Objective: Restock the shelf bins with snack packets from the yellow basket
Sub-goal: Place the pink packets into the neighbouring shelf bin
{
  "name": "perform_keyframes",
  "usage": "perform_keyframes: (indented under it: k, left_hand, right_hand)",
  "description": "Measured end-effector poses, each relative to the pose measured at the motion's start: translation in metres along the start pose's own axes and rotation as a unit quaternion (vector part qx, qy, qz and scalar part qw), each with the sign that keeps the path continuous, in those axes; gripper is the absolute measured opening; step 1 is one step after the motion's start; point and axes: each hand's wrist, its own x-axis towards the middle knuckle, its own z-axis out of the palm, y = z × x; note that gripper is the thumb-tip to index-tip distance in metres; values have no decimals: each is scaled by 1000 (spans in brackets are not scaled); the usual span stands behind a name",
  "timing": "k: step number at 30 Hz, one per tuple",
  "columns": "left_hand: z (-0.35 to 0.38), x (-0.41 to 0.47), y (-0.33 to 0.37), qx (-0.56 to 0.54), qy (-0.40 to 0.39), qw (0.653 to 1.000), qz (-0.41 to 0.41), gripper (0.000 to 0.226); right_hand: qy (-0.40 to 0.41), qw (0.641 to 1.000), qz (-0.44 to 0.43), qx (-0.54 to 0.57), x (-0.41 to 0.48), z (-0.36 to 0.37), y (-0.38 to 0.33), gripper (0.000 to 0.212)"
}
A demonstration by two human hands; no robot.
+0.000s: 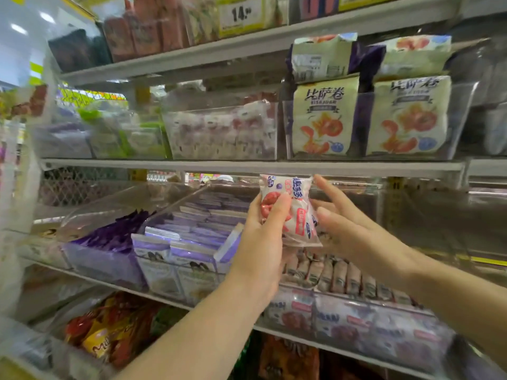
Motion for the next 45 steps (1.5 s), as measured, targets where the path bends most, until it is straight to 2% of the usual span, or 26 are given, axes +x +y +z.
perform_keyframes:
  k: [2,5,10,12,14,17,18,19,21,24,27,29,30,31,33,37,40,42,44,45]
  left_hand:
    - [17,-2,-13,8,2,1000,-27,40]
    - [33,-3,-27,49,13,996,-78,47]
    - [38,12,-35,245,2,958,-148,45]
    - [31,16,-31,405,-33,908,-104,52]
    - [17,14,-22,566,-71,821,-8,56]
    - [-10,17,-7,723,-38,674,148,44]
    - [-18,19,-2,744,-24,646,169,40]
    - [-26,20,1,752,-14,635,176,37]
    - [-39,23,2,761,-10,625,175,34]
    - [-54,23,0,770,-37,614,167,33]
    - [-65,26,-2,766,-67,618,164,33]
    - [-70,28,-1,759,-84,624,165,33]
    - [-72,28,-1,755,-89,628,167,32]
    - [-73,29,-2,751,-91,631,171,32]
    - [-75,28,-3,747,-93,634,180,32]
    - [-77,29,-6,744,-98,635,183,33]
    - [-78,28,-5,743,-107,636,179,33]
    - [-78,28,-4,741,-110,638,178,33]
    - [-79,29,-3,741,-112,637,180,33]
    - [-79,29,-3,741,-112,636,181,33]
  right_hand:
    - [-23,999,-24,14,-12,8,-2,70]
    - [18,1000,-10,22,-21,5,-1,62]
    - [92,993,64,-27,-16,-21,4,55]
    - [116,982,92,-119,-8,-35,3,52]
    - [139,948,117,-262,2,-53,0,53]
    - [125,824,180,-523,28,-82,4,65]
    - [119,786,198,-573,38,-91,9,65]
    - [114,759,212,-605,48,-97,15,63]
    - [105,736,230,-628,68,-103,32,55]
    - [115,753,218,-610,92,-91,59,49]
    - [119,780,153,-595,101,-75,73,65]
    - [58,809,127,-571,98,-80,68,83]
    - [14,812,136,-567,95,-85,65,92]
    - [-20,803,148,-577,92,-89,62,97]
    - [-35,766,135,-627,89,-95,63,98]
    - [17,697,88,-711,97,-93,70,81]
    - [88,682,90,-721,99,-90,76,78]
    - [84,716,95,-687,99,-92,79,87]
    - [35,759,132,-636,98,-98,71,93]
    - [11,769,153,-620,98,-101,65,95]
